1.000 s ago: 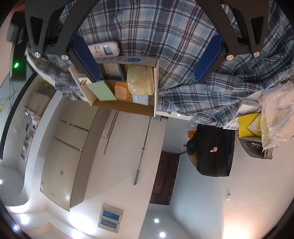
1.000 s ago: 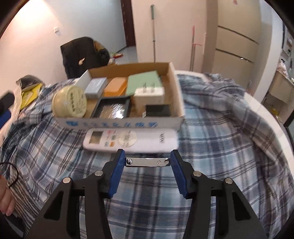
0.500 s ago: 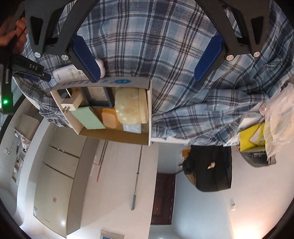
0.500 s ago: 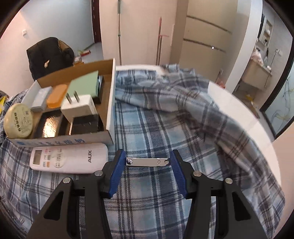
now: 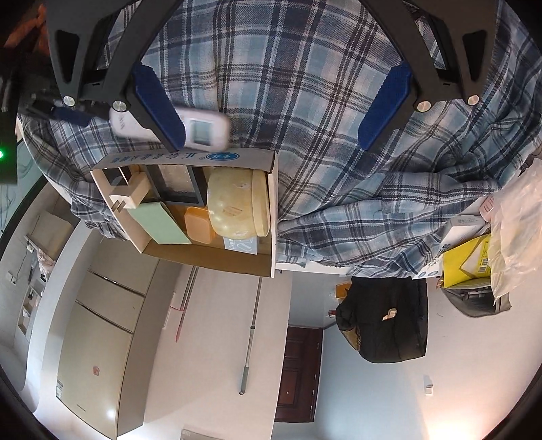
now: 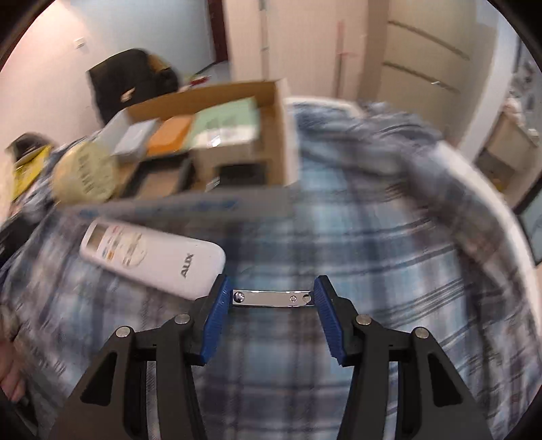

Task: Organize rigid objects
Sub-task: 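Grasp the white AUX remote with the left gripper while the right gripper holds the clip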

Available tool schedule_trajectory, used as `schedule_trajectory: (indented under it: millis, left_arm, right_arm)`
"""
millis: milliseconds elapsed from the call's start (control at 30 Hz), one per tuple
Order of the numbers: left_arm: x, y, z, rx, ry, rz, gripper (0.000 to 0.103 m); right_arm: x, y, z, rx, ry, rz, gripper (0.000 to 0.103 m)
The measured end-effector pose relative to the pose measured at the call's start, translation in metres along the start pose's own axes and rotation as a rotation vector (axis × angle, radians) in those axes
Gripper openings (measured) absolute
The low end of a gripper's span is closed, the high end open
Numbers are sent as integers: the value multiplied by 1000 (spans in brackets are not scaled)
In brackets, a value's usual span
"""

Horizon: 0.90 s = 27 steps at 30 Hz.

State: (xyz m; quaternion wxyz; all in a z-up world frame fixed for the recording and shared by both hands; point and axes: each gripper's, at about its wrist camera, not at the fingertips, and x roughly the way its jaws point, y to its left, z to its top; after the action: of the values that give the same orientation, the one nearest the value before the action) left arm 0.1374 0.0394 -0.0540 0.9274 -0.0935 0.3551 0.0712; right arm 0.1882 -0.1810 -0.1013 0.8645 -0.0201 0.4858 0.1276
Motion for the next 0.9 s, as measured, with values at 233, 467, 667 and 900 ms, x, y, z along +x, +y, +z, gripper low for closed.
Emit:
schedule_trajectory:
  millis: [233,467,667,900]
  left_arm:
    - [1,0,-1,6,7,2,103]
    - [10,-5,-3,37,62,17,103]
    - [27,4,-7,0,170,27,103]
    - [25,12,-6,-46,170,41,103]
  right_arm:
    - [-28,26,-7,-79,-54,18,50]
    - [-1,16,30,-60,-43,-45,50]
    - [15,30,18,-109,16,-14,50]
    - [-2,47,-8,-143,63,82,50]
